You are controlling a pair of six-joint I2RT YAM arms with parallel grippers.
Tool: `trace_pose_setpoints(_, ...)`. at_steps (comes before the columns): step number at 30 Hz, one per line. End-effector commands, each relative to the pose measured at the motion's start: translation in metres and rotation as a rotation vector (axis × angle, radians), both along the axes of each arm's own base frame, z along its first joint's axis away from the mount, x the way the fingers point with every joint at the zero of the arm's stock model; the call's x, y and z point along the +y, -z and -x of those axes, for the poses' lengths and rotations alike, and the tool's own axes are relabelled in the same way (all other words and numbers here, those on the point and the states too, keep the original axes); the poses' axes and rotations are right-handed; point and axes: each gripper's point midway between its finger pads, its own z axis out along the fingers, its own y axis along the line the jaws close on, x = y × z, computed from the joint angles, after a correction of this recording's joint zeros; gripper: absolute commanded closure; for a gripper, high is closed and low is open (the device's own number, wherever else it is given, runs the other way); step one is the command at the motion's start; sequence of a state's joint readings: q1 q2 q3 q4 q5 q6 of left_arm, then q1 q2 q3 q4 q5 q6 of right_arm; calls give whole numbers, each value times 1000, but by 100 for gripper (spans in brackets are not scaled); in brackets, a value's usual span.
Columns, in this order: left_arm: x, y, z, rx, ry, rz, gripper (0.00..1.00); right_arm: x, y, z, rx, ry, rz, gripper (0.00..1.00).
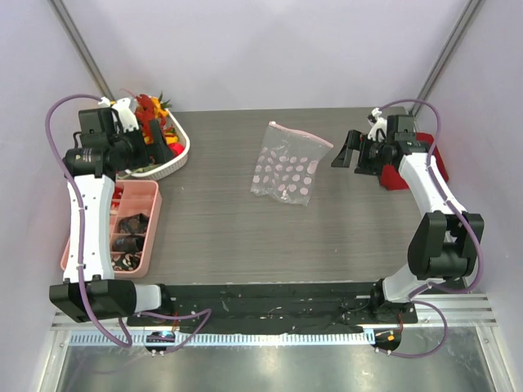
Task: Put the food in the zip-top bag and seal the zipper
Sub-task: Pick up the zipper food storage bag at the center of the board.
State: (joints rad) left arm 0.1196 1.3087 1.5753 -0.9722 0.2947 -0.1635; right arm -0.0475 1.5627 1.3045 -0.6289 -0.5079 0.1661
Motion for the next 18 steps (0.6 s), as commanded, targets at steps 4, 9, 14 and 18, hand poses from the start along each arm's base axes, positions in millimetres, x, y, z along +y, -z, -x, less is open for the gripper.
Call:
trace_pose_setpoints(4,0,-32,-7,-134,-22,14,0,9,1,-18,-6,27,-75,0)
trace_pose_setpoints(9,-3,-37,-10,-156,-15,27,0,15,12,-27,19,42,-114,0)
trace_pose_setpoints(14,-11,-40,-10,-186,19,59,0,27,28,-39,65,86,-217,0)
trace_pose_setpoints(18,-20,-39,-9,-201,65,91,0,39,50,-50,112,89,-256,0)
